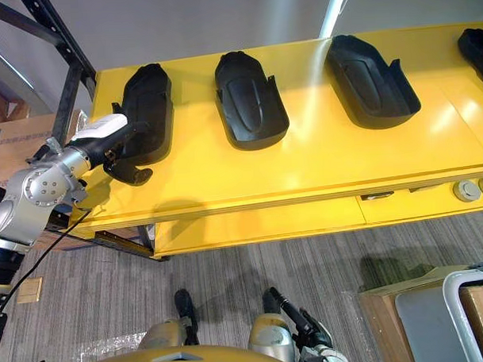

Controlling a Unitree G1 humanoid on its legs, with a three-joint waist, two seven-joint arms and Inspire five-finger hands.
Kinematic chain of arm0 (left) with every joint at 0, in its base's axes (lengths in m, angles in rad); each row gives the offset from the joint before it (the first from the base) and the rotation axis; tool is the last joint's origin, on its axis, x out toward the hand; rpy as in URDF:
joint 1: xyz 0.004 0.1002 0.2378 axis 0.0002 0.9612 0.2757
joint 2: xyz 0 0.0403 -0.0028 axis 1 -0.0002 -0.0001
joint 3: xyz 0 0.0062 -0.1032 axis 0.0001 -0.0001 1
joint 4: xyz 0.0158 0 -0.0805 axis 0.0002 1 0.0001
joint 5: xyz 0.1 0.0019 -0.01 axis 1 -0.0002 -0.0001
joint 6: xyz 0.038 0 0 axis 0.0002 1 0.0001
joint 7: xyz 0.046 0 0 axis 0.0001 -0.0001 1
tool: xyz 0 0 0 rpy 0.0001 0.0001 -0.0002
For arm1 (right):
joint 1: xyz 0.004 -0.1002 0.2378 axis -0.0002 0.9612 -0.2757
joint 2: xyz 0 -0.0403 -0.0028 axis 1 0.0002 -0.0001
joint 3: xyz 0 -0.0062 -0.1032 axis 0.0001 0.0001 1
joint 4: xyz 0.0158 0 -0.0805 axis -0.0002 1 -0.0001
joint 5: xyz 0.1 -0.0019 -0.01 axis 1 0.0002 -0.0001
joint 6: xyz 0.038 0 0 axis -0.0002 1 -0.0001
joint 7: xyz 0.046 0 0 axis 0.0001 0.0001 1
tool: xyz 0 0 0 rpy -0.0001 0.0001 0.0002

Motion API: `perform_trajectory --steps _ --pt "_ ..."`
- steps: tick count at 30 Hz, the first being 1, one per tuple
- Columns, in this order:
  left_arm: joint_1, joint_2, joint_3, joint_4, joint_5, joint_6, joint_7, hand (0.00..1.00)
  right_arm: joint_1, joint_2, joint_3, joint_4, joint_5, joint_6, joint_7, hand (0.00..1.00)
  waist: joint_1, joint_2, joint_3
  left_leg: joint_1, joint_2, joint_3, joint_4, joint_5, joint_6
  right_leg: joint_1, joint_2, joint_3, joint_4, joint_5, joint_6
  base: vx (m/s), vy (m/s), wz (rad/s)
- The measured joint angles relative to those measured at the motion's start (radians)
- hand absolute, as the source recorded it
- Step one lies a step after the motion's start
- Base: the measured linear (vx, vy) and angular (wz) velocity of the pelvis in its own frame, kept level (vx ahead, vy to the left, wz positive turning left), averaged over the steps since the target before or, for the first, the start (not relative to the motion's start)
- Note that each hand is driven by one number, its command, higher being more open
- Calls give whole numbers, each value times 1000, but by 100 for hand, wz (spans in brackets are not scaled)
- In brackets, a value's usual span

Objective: Walk over and take three plastic housings, then place them on the shelf

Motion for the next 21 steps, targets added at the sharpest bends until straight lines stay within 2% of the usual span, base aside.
perform_trajectory --steps 7,14,16,21 --pt "30 -5 9 -10 0 21 51 100 0 0 -13 8 0 0 -3 100 1 12 -8 2 -1 -6 0 3 0 7 -1 -6 -2 0 0 0 1 1" --pt "87 -27 24 -27 -22 20 149 100 1 10 -23 31 0 5 -13 100 2 21 -22 20 -1 -24 0 5 -1 42 1 -26 -16 0 0 -10 0 7" --pt "132 -38 40 -54 -30 20 184 100 1 17 -40 37 -1 15 -16 100 2 27 -32 21 -2 -25 0 6 0 46 2 -28 -18 0 0 0 0 0" --pt "179 -48 62 -84 -141 20 240 100 5 39 -79 52 -2 20 -31 100 1 19 -56 35 -2 -26 0 7 2 64 4 -29 -27 1 1 0 0 0"
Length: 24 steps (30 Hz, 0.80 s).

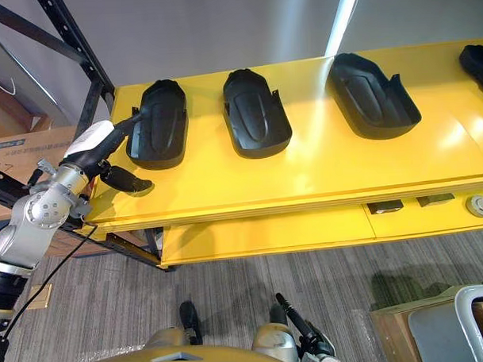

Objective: Walk over and take three plastic housings, then place them on the shelf

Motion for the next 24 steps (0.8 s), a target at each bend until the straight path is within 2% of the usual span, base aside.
perform_trajectory --steps 6,11,16,21,24 --pt "45 -82 64 -71 -198 1 66 100 4 22 -63 37 -1 1 -8 100 1 -7 -38 20 0 -2 0 1 2 26 3 -2 -9 0 0 -6 -1 0" --pt "46 -144 83 -82 -275 0 129 100 3 27 -77 56 -1 -4 -26 100 1 -10 -58 24 1 -3 0 -1 -4 27 6 0 -7 0 0 -38 -1 -2" --pt "81 -237 135 -114 -368 -5 239 100 6 37 -79 74 0 -24 -64 100 -2 -23 -71 24 3 -2 0 1 -7 25 12 2 -8 -2 -6 -15 0 -1" --pt "184 -355 132 -196 -426 -8 277 100 17 61 -96 76 1 -61 -91 100 2 -42 -89 33 4 -3 0 4 -3 34 14 1 -8 -2 -5 0 0 0" --pt "205 -395 83 -196 -427 -5 289 100 16 70 -84 76 6 -89 -111 100 3 -55 -98 36 4 -3 0 4 -3 38 14 1 -8 -2 -6 0 0 0"
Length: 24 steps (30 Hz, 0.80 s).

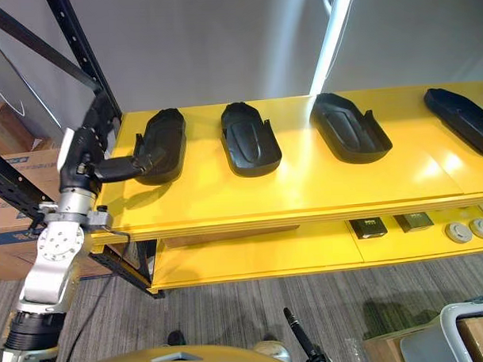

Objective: Walk over and take three plastic housings, then place them on the shelf

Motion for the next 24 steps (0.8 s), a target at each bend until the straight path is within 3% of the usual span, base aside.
perform_trajectory --steps 8,11,19,24 --pt "-12 -62 -55 23 -163 22 45 100 -4 -5 39 24 16 6 -2 100 -14 -12 -20 17 3 10 0 -6 -8 0 2 15 3 -6 -7 -38 0 -5" --pt "-66 -61 -58 122 -198 25 69 100 -4 -16 58 29 35 24 -1 100 -19 -15 -22 18 2 17 0 -6 -6 -8 2 25 4 -8 -2 -26 2 -9" --pt "-185 2 -50 318 -281 50 95 100 15 -15 60 30 36 47 9 100 -55 -24 -19 21 1 33 0 -19 -10 -13 1 31 -2 -11 -24 27 3 -6" --pt "-281 35 -52 439 -321 90 86 100 22 -13 25 39 35 49 33 100 -59 -21 -16 41 8 55 1 -27 -17 -7 9 50 -7 -14 -30 79 -11 -15"
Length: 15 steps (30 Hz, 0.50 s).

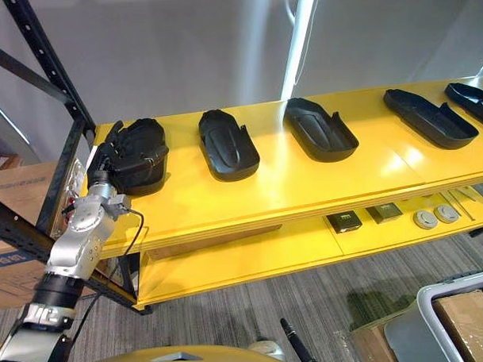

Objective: Walk over and take three plastic housings, then place them on the shelf

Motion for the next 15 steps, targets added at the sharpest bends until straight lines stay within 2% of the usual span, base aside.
perform_trajectory --steps 6,8,9,11,15 --pt "-112 66 -2 71 -31 -7 -31 100 -4 -2 -4 -2 0 -7 9 100 -26 9 7 13 8 2 3 -10 -8 13 9 2 -12 -3 -6 56 -20 -4" --pt "-132 67 -2 69 -32 -28 -28 100 -4 -3 -12 -2 2 -8 -4 100 -26 16 12 14 8 2 3 -11 -9 12 9 6 -10 -2 -4 17 -13 -4" --pt "-140 67 2 63 -32 -67 -28 100 -6 -2 -18 -2 13 -10 -23 100 -25 20 16 13 8 2 3 -11 -9 14 9 7 -9 -2 -4 10 -13 -5" --pt "-138 67 12 11 -33 -90 -27 100 -7 4 -38 -2 46 -12 -53 100 -25 24 20 13 9 2 3 -11 -9 14 10 9 -6 -2 -3 2 -7 -2" --pt "-65 62 22 -331 -27 -191 -55 100 -6 18 -128 -7 86 -29 -108 100 -21 21 25 14 10 -4 0 -12 -10 12 10 4 10 -8 1 -46 -11 4"
